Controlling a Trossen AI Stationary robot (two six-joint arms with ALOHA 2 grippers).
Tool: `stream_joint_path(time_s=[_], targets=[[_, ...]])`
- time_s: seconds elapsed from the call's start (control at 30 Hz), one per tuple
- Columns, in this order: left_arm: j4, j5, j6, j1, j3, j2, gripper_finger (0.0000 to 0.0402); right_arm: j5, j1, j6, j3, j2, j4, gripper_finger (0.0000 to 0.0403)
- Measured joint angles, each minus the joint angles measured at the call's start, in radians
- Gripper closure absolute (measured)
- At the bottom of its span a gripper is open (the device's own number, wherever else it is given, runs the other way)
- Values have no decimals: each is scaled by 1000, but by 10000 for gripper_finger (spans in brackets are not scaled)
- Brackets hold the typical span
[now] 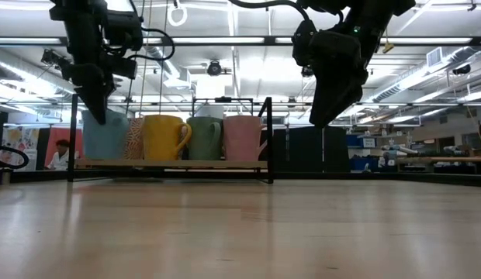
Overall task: Place coffee mugs
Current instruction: Put the blue mug on the shelf
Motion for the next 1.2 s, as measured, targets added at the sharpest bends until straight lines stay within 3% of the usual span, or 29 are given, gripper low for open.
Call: stream_joint_path(time_s=[0.27, 0.47, 1.2], targets=[[9, -1, 6, 0, -2, 0, 369, 0, 0, 0, 0, 0, 0, 210], [53, -12, 94, 0, -6, 3, 363, 0, 0, 0, 0, 0, 0, 210], [133, -44, 49, 0, -8, 3, 361, 0, 0, 0, 0, 0, 0, 210]])
